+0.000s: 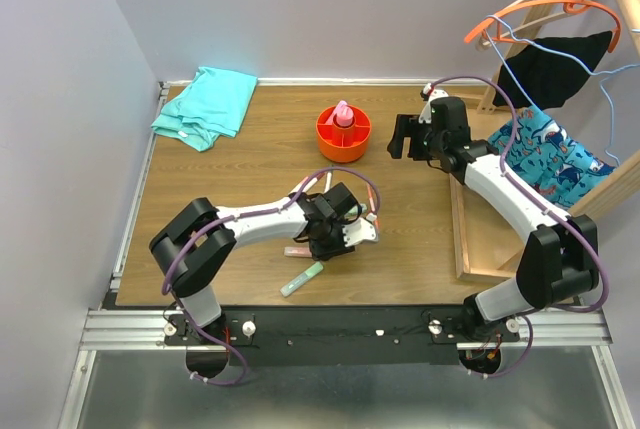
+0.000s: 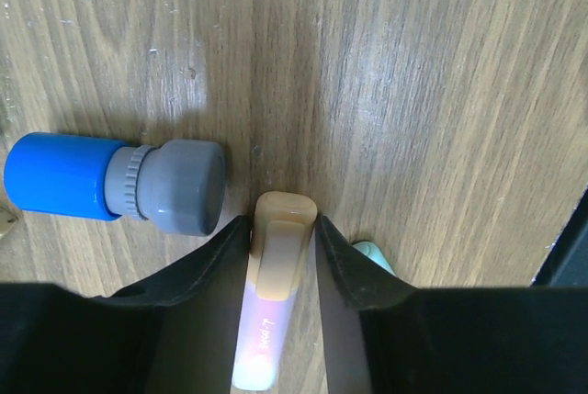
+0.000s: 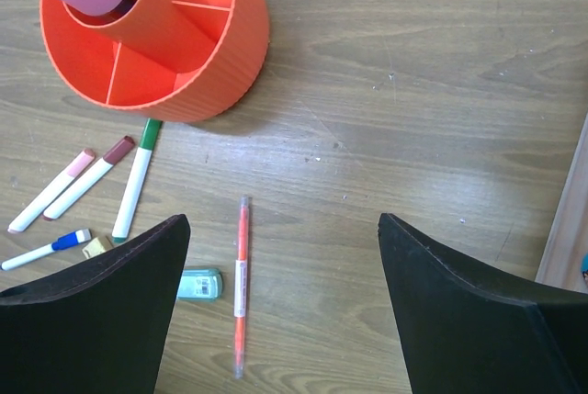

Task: Sort the stationery into containers
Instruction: Pick up the stationery from the center of the board.

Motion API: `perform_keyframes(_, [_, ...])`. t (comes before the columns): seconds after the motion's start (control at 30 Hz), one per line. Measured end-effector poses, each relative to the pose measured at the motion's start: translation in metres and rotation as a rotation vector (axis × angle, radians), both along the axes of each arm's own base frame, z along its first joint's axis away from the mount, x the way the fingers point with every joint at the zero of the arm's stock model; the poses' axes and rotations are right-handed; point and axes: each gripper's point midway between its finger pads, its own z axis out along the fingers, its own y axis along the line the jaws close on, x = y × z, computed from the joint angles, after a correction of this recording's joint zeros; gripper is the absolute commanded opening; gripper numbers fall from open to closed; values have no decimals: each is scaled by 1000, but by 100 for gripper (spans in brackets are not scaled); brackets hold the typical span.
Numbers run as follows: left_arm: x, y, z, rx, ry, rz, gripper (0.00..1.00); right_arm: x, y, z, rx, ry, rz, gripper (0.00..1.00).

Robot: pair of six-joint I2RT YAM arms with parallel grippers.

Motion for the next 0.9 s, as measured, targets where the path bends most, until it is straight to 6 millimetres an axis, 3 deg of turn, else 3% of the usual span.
perform_keyframes(0.23, [-1, 3, 2, 5, -5, -5, 38, -1, 1, -1, 4, 4, 4, 90])
perform_keyframes(0.3, [-5, 8, 10, 25, 16, -9, 38, -1, 1, -1, 2, 6, 5, 90])
perform_keyframes(0.37, [-1, 6, 30, 11, 17, -8, 37, -1, 1, 0, 0, 7, 6, 90])
perform_keyframes(0.53, [53, -26, 145, -234, -139, 22, 37, 3, 0, 6, -18, -10, 15, 90])
perform_keyframes(0.57, [72, -29, 178, -305, -197, 47, 37, 4, 0, 7, -23, -14, 16, 90])
perform_keyframes(0.67, [111, -26, 230, -421, -307, 107, 36, 5, -1, 6, -35, -16, 20, 90])
perform_keyframes(0.77, [156, -14, 265, -501, -385, 190, 34, 7, -4, 3, -58, -18, 17, 90])
perform_keyframes(0.9, [200, -2, 270, -553, -418, 289, 34, 9, -9, 0, -89, -20, 12, 90])
